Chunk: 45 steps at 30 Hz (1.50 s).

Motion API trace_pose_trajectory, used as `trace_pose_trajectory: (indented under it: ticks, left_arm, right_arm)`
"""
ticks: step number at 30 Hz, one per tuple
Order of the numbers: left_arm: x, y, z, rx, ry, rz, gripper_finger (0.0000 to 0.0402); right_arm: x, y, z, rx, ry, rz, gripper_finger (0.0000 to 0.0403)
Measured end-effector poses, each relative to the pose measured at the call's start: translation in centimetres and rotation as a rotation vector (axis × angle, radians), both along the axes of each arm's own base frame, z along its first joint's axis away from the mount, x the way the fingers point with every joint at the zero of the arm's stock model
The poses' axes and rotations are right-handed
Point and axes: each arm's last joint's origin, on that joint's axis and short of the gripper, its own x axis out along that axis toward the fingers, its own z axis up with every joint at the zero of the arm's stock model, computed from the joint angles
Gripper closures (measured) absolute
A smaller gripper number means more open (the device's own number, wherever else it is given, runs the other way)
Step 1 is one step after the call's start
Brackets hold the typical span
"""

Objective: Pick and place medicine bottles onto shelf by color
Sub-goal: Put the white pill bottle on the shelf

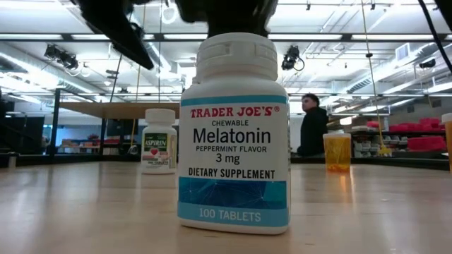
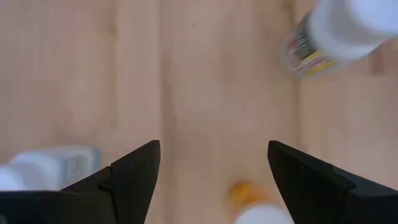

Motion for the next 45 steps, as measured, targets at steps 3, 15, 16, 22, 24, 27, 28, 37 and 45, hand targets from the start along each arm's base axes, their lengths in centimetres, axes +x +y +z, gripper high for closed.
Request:
trace_pose_trajectory:
  ticks: [3, 15, 16, 22, 24, 27, 28, 37, 45]
  left_arm:
    - [0.4, 1.9, 0.1, -0.018, 0.011, -0.009, 0.0076]
    - [3.1, 4.7, -2.9, -0.152, 0.149, -0.088, 0.0075]
    - [3.5, 4.6, -3.1, -0.149, 0.169, -0.096, 0.0075]
    - [5.8, 3.6, -3.2, -0.134, 0.228, -0.151, 0.0074]
    - [6.3, 3.3, -3.0, -0.128, 0.239, -0.156, 0.0074]
    - [6.9, 3.3, -3.4, -0.127, 0.281, -0.151, 0.0074]
    - [7.0, 3.3, -3.7, -0.127, 0.299, -0.146, 0.0074]
    - [7.2, 3.5, -6.1, -0.075, 0.45, -0.077, 0.0074]
    - [7.5, 3.5, -5.9, -0.075, 0.408, -0.079, 0.0074]
  right_arm:
    - [-0.7, 1.9, 0.1, 0.017, 0.01, -0.014, 0.0096]
    - [-3.6, 8.4, 0.3, -0.086, -0.063, -0.077, 0.0096]
    - [-3.8, 8.6, 0.3, -0.096, -0.07, -0.086, 0.0096]
    - [-4.7, 10.1, 0.3, -0.138, -0.101, -0.101, 0.0097]
    - [-4.9, 10.5, 0.4, -0.15, -0.11, -0.097, 0.0097]
    - [-5.3, 11.0, 0.4, -0.16, -0.115, -0.104, 0.0097]
    - [-5.4, 11.1, 0.4, -0.166, -0.118, -0.108, 0.0097]
    - [-5.7, 11.4, 0.4, -0.202, -0.142, -0.135, 0.0097]
    - [-5.8, 11.4, 0.3, -0.211, -0.134, -0.135, 0.0097]
